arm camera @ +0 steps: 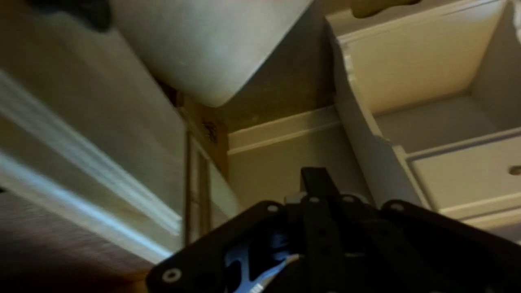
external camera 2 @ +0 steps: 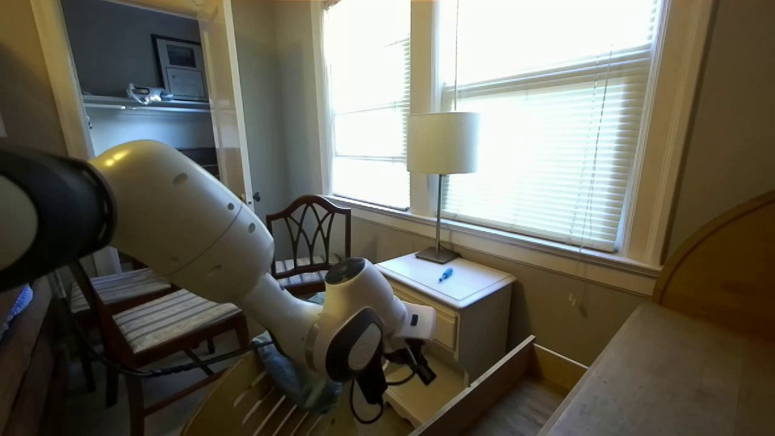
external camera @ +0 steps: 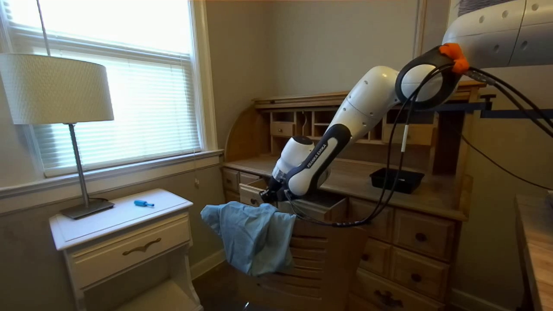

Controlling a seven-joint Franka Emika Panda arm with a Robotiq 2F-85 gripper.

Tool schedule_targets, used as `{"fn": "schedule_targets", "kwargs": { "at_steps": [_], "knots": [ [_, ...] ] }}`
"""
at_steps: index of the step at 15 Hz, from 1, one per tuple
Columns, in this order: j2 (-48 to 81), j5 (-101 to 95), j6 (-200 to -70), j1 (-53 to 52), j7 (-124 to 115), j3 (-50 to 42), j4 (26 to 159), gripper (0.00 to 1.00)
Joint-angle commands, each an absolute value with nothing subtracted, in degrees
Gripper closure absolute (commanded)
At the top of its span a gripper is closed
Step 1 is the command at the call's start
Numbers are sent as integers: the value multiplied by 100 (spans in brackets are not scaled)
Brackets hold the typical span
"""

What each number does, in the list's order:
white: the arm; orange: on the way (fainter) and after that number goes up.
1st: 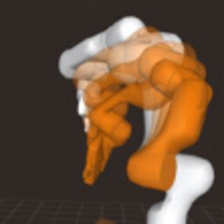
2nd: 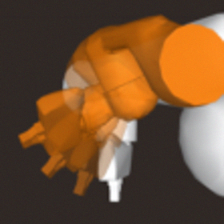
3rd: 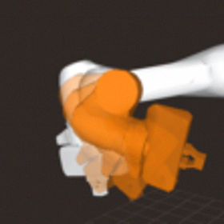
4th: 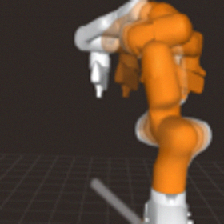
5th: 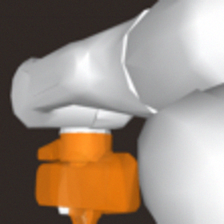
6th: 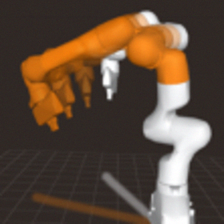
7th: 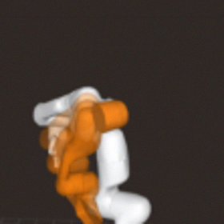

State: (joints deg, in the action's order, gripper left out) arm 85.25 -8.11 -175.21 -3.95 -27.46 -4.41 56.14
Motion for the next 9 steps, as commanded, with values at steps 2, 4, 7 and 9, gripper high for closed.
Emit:
{"fn": "schedule_targets", "kwargs": {
  "at_steps": [2,4,7,9],
  "knots": [
    [8529,-193,-16788,-1162,-3758,-2269,5867,100],
    [8540,-186,-16415,-1489,-4271,-2845,5988,100],
    [8547,-466,-15698,-1868,-4980,-3224,6095,100],
    [8546,-645,-15174,-1985,-5292,-3273,6061,100]
  ]
}}
